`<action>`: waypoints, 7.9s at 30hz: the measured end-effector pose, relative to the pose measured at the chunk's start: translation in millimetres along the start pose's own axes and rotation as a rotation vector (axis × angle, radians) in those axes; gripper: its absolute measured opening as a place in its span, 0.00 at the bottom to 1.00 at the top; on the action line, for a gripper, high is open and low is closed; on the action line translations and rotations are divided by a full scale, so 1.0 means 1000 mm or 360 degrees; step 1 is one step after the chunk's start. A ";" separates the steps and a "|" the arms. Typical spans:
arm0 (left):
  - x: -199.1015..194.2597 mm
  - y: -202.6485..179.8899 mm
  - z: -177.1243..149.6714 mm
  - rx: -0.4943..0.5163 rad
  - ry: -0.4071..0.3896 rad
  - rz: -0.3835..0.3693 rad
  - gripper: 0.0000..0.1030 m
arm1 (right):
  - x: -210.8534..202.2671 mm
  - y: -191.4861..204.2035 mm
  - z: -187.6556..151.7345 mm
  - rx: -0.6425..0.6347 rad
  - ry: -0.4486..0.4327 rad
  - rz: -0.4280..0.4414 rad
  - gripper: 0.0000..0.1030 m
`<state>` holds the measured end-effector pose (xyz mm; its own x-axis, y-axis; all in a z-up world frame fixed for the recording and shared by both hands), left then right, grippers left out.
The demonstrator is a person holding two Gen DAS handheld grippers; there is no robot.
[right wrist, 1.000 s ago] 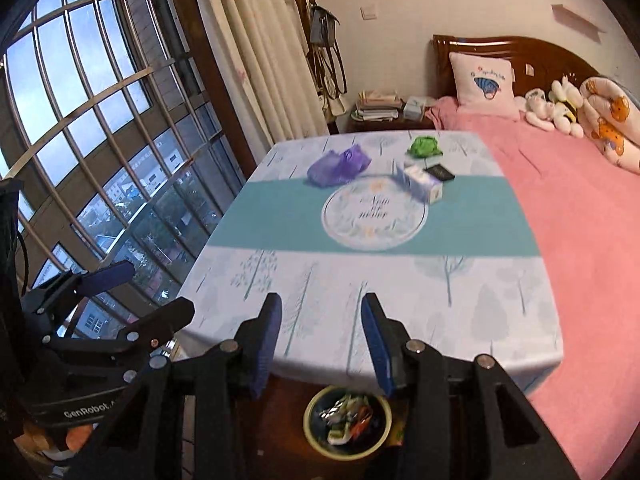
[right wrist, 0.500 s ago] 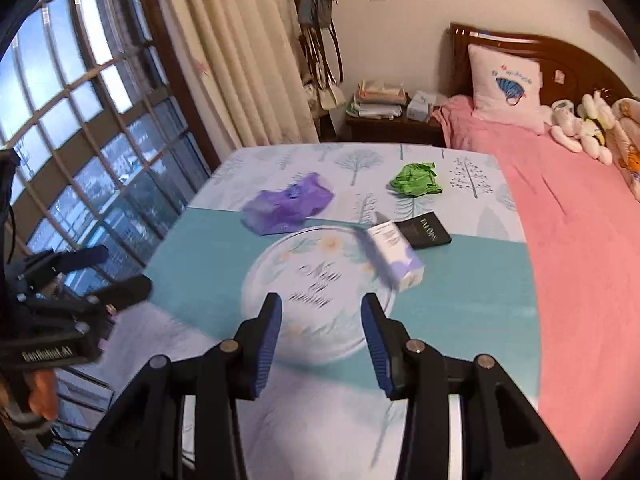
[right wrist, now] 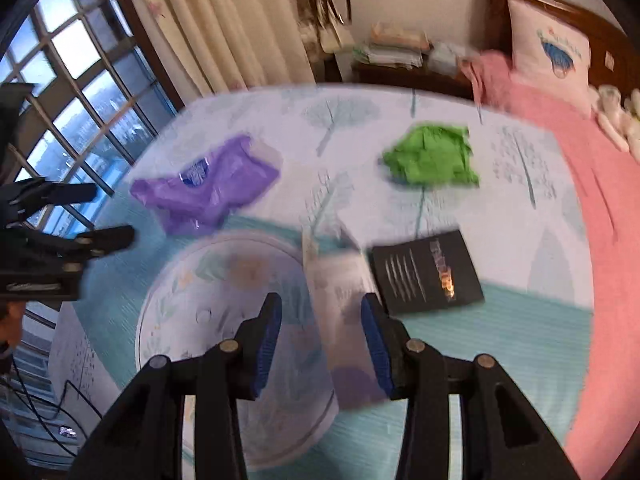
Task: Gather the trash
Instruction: 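Grasp the white box with the right tool while the left grasps the purple bag, then carry the white box and purple bag over the bin and release both, then raise both tools back toward the table, then grasp the black TALOPN packet with the right tool while the left grasps the green paper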
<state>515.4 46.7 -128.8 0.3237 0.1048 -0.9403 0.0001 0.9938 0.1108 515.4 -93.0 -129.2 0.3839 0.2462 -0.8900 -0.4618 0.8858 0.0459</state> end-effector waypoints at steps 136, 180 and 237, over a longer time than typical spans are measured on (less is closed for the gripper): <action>0.254 -0.050 -0.587 -0.0841 0.0363 -0.0399 0.84 | 0.196 0.192 -0.486 0.0004 0.0662 -0.0073 0.39; -0.136 0.008 -0.476 -0.0754 -0.0217 -0.0287 0.84 | -0.164 0.242 -0.337 0.0018 0.0117 -0.0028 0.55; -0.021 -0.068 0.004 -0.0470 -0.0138 -0.0180 0.84 | 0.033 -0.062 0.012 -0.0034 0.0117 -0.0118 0.74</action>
<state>512.5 -23.1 -115.5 0.4169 0.0026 -0.9090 -0.2299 0.9678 -0.1027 566.0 -135.6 -155.9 0.3583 0.1504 -0.9214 -0.4517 0.8916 -0.0302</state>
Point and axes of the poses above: each gripper's, at about its wrist camera, not at the fingertips, and x roughly the way its jaws point, y to its left, z to its top, the point moved 4 cm from there along x, roughly the way its jaws point, and after that the axes turned 6 degrees about -z, right-handed, at the moved point
